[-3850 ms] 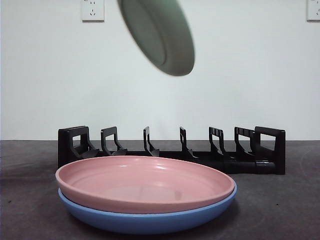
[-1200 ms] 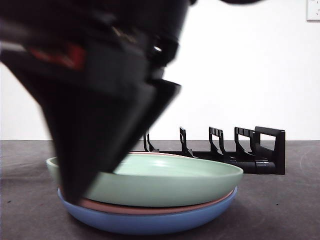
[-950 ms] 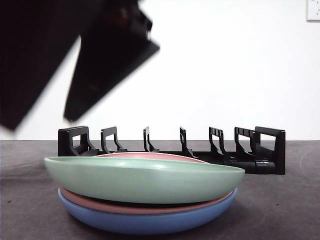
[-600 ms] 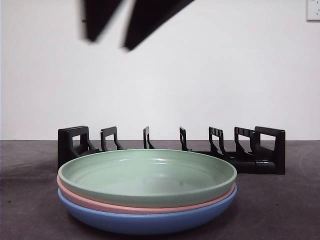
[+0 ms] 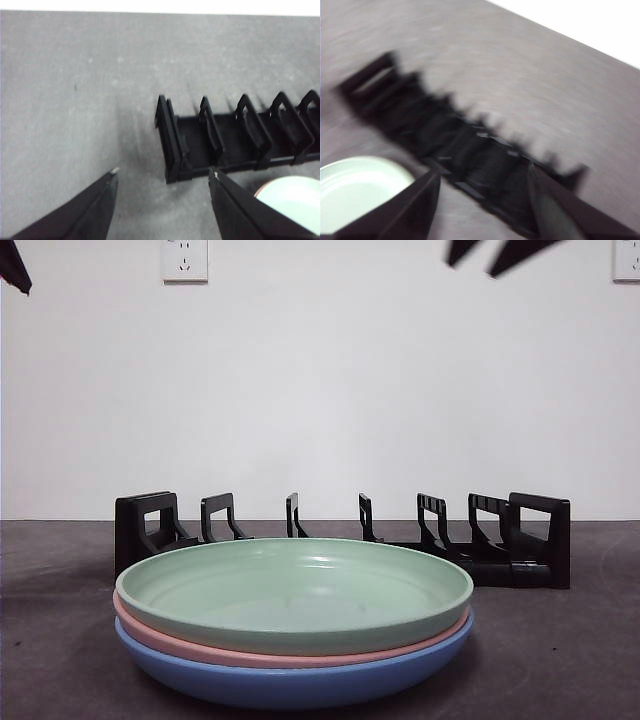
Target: Place the plate
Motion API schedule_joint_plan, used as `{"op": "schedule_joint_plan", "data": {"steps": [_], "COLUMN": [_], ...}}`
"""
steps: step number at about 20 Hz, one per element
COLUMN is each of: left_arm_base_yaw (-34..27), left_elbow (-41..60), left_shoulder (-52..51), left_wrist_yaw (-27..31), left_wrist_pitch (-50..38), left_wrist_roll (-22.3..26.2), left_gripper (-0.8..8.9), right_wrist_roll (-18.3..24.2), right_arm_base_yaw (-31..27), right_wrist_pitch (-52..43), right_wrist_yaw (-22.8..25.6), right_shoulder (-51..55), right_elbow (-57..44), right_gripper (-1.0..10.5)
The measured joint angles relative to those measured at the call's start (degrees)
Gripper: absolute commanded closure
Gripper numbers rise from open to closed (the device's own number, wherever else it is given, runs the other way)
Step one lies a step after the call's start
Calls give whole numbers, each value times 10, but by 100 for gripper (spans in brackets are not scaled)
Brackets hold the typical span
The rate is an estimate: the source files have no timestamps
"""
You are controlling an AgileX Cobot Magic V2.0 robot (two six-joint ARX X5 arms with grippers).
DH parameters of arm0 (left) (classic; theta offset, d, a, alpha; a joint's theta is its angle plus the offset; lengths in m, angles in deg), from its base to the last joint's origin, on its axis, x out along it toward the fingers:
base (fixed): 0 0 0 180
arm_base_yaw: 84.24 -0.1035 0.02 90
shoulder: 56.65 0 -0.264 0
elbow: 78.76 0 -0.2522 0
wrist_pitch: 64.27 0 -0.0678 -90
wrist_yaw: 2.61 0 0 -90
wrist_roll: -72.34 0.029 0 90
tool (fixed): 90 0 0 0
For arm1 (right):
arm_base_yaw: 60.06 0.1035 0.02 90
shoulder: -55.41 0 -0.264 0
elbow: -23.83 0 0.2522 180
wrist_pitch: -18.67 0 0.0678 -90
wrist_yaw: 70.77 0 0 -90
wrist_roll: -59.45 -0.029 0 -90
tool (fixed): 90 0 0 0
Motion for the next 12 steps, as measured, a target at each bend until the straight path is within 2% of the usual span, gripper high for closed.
{"op": "schedule_joint_plan", "data": {"steps": [1, 3, 4, 5, 12], "left_arm_base_yaw": [0, 0, 0, 0, 0], "left_elbow": [0, 0, 0, 0, 0], "left_shoulder": [1, 1, 1, 1, 1], "left_wrist_yaw": [0, 0, 0, -1, -1], "left_wrist_pitch": [-7, -10, -10, -10, -10], "left_wrist_roll": [0, 0, 0, 1, 1], "left_gripper": [528, 548, 768, 799, 806], "right_wrist_roll": [1, 2, 1, 3, 4], "right_arm_base_yaw": [-40, -90, -99, -104, -106], "right_wrist_pitch": [-2, 7, 22, 24, -3], "right_wrist_yaw": [-26, -46, -49, -50, -47], "right_shoulder": [-1, -2, -2, -2, -2], "right_elbow": [-1, -1, -1, -2, -2], "right_gripper": [669, 703, 984, 930, 930]}}
